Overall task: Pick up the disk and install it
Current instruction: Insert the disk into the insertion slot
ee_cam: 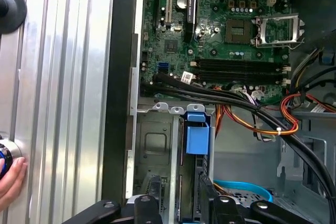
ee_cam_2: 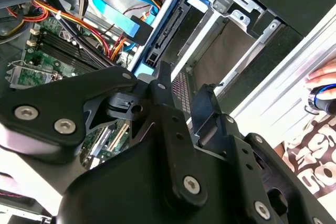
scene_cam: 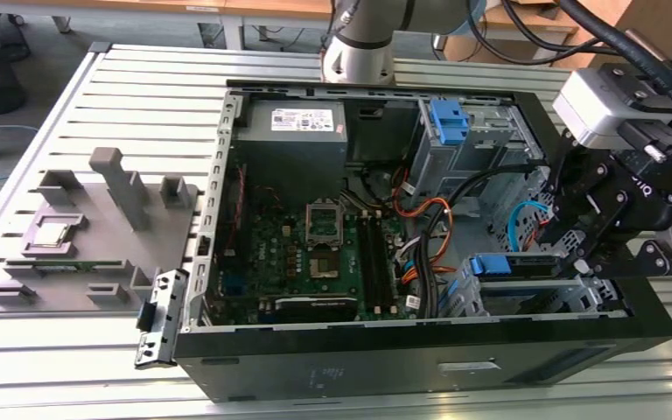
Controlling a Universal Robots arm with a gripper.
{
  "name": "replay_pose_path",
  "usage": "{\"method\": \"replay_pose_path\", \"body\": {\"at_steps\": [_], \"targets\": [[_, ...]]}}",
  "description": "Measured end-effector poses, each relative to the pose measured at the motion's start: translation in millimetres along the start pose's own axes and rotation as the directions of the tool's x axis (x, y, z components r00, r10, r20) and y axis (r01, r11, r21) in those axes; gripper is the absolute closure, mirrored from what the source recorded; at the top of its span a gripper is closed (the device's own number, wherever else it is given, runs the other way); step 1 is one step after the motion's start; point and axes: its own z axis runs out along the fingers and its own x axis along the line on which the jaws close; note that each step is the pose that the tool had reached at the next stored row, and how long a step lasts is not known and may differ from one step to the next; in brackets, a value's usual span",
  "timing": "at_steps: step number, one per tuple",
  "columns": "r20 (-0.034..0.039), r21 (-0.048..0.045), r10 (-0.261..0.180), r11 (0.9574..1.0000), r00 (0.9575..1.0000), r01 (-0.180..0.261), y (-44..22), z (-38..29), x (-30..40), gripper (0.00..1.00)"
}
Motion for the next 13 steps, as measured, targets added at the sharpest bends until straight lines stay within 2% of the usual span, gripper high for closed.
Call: {"method": "replay_pose_path", "body": {"at_steps": [8, 13], "targets": [[0.0003, 0.0000, 0.000, 1.0000, 1.0000, 0.000, -0.3, 2.6, -6.1, 0.58], [0.0003, 0.0000, 0.000, 1.0000, 1.0000, 0.000, -0.4, 4.9, -7.2, 0.58]]}}
